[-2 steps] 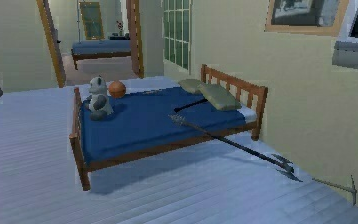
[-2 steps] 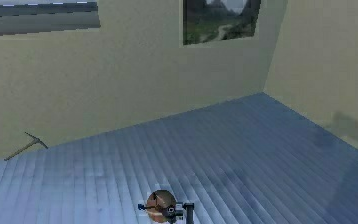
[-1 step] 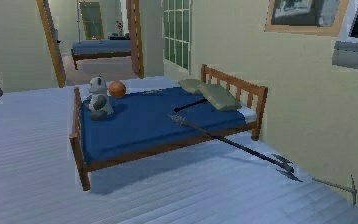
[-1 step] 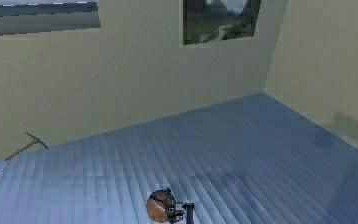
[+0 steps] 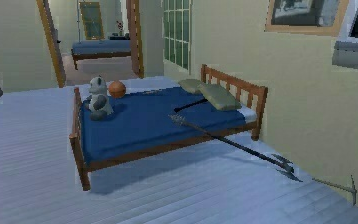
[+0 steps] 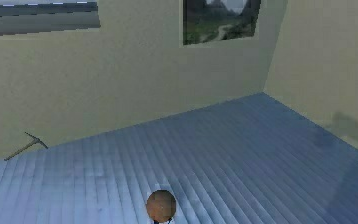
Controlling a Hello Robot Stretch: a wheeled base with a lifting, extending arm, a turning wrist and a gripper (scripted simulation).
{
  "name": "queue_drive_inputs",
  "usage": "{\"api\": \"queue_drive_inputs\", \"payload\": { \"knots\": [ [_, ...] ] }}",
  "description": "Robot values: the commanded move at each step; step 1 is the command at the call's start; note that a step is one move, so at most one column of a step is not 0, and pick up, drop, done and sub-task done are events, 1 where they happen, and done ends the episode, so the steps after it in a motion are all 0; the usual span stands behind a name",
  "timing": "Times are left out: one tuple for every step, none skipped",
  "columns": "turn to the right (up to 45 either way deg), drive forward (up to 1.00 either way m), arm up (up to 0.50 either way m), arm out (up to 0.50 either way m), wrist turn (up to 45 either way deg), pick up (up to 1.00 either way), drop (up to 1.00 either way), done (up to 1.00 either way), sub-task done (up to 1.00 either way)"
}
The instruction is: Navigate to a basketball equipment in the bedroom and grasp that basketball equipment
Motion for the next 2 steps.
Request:
{"api": "queue_drive_inputs", "payload": {
  "knots": [
    [0.0, 0.0, 0.0, 0.0, 0.0, 1.0, 0.0, 0.0, 0.0],
    [0.0, 0.0, 0.1, 0.0, 0.0, 0.0, 0.0, 0.0, 0.0]
  ]
}}
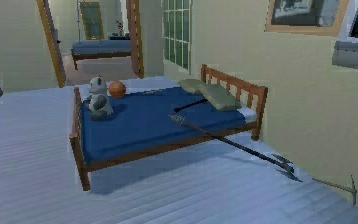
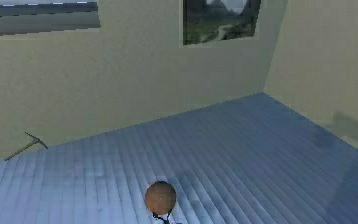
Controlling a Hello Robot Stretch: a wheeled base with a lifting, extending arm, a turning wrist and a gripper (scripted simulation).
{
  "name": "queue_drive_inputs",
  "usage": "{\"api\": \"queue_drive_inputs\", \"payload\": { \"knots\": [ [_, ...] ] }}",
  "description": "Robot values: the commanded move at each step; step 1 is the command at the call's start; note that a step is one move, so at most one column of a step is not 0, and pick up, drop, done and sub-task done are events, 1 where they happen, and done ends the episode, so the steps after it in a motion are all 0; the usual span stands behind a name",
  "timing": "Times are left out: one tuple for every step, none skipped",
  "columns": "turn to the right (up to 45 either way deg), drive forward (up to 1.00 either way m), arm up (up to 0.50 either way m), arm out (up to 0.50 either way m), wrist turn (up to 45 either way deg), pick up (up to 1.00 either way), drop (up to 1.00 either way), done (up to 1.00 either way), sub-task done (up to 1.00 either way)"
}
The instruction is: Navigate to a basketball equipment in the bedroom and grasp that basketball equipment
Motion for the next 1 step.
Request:
{"api": "queue_drive_inputs", "payload": {
  "knots": [
    [0.0, 0.0, 0.0, 0.0, 0.0, 0.0, 0.0, 1.0, 0.0]
  ]
}}
